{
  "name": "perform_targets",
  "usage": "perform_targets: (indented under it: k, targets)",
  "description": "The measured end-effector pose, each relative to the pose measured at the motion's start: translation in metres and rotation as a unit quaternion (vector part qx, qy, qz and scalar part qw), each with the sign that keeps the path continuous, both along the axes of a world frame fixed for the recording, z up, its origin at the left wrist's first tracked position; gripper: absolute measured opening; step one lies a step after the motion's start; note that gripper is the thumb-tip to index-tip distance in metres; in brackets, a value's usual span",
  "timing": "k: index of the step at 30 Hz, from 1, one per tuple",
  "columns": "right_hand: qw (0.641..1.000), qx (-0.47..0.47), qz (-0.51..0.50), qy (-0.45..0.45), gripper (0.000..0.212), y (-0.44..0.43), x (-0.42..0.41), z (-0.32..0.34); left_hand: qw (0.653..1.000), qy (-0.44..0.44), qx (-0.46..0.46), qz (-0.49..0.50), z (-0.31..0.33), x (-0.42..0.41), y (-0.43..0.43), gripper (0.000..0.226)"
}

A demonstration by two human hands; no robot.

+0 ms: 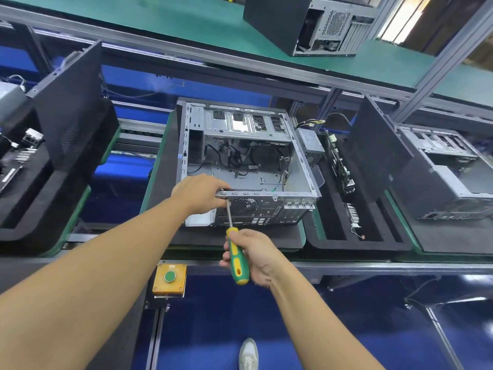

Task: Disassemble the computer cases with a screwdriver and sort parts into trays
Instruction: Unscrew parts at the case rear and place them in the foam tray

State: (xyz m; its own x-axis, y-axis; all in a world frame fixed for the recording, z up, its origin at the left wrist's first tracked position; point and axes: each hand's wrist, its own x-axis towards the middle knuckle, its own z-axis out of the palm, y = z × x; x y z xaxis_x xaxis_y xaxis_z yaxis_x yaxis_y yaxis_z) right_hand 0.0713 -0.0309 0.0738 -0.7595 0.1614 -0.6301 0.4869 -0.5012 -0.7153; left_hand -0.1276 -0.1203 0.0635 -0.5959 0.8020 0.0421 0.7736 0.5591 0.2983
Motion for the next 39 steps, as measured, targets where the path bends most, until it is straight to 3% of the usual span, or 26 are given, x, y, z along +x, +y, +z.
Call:
perform_targets:
  k: [3,5,8,10,12,16,19,21,24,25,26,27,29,31,32,36,39]
  targets:
    - [0.997,0.07,-0.028,-0.025,0.02,-0.006,-0.002,-0.007,1.0,-0.007,-0.006,0.007,0.001,0.001,0.0,0.044]
    - [0.997,0.068,-0.02,-0.029,0.02,-0.01,-0.003,-0.006,1.0,-0.008,-0.007,0.01,0.001,0.0,0.0,0.046]
    - [0.998,-0.053,0.016,-0.042,0.016,-0.004,-0.006,0.007,1.0,0.001,-0.011,0.011,0.001,0.0,0.0,0.048]
    - [0.989,-0.128,0.052,-0.044,0.031,0.005,-0.005,0.018,1.0,0.006,-0.017,0.015,0.002,0.0,0.0,0.048]
    - [0.987,-0.143,0.072,-0.022,0.039,0.013,-0.002,0.02,1.0,-0.001,-0.021,0.019,0.003,0.0,0.001,0.047]
    - [0.991,-0.124,0.056,0.016,0.03,0.006,0.008,0.01,1.0,0.0,-0.024,0.016,0.002,0.0,0.0,0.048]
    - [1.0,-0.008,0.029,0.01,0.024,-0.018,0.006,0.001,1.0,0.003,-0.023,0.015,0.001,0.0,0.0,0.047]
    - [0.986,0.167,0.006,-0.007,0.022,-0.035,0.005,-0.004,1.0,0.003,-0.024,0.015,0.001,0.0,0.001,0.046]
    - [0.895,0.444,0.019,-0.034,0.028,-0.043,0.008,-0.009,1.0,0.01,-0.025,0.016,0.001,0.0,0.0,0.048]
    - [0.869,0.492,0.03,-0.043,0.028,-0.044,0.009,-0.012,1.0,0.011,-0.025,0.014,0.001,0.0,0.0,0.048]
    - [0.865,0.497,0.038,-0.052,0.028,-0.043,0.009,-0.013,1.0,0.013,-0.025,0.013,0.001,0.001,0.0,0.048]
    - [0.891,0.449,0.036,-0.053,0.027,-0.039,0.007,-0.012,0.999,0.015,-0.026,0.013,0.0,0.001,0.001,0.048]
    - [0.976,0.207,0.011,-0.06,0.026,-0.028,0.002,-0.003,0.999,0.015,-0.031,0.014,0.0,0.0,0.001,0.048]
    - [0.997,-0.033,0.017,-0.068,0.033,-0.014,0.004,0.005,0.999,0.01,-0.032,0.015,0.001,-0.001,0.001,0.047]
    - [0.993,-0.099,0.016,-0.054,0.035,-0.007,0.006,0.006,0.999,0.009,-0.031,0.015,0.001,0.0,0.002,0.047]
    - [0.972,-0.231,-0.024,0.018,0.026,0.001,0.014,0.0,0.999,0.002,-0.03,0.021,0.001,-0.001,0.002,0.05]
    - [0.979,-0.2,-0.011,0.032,0.026,-0.007,0.018,0.0,0.999,-0.002,-0.028,0.019,0.0,-0.001,0.002,0.052]
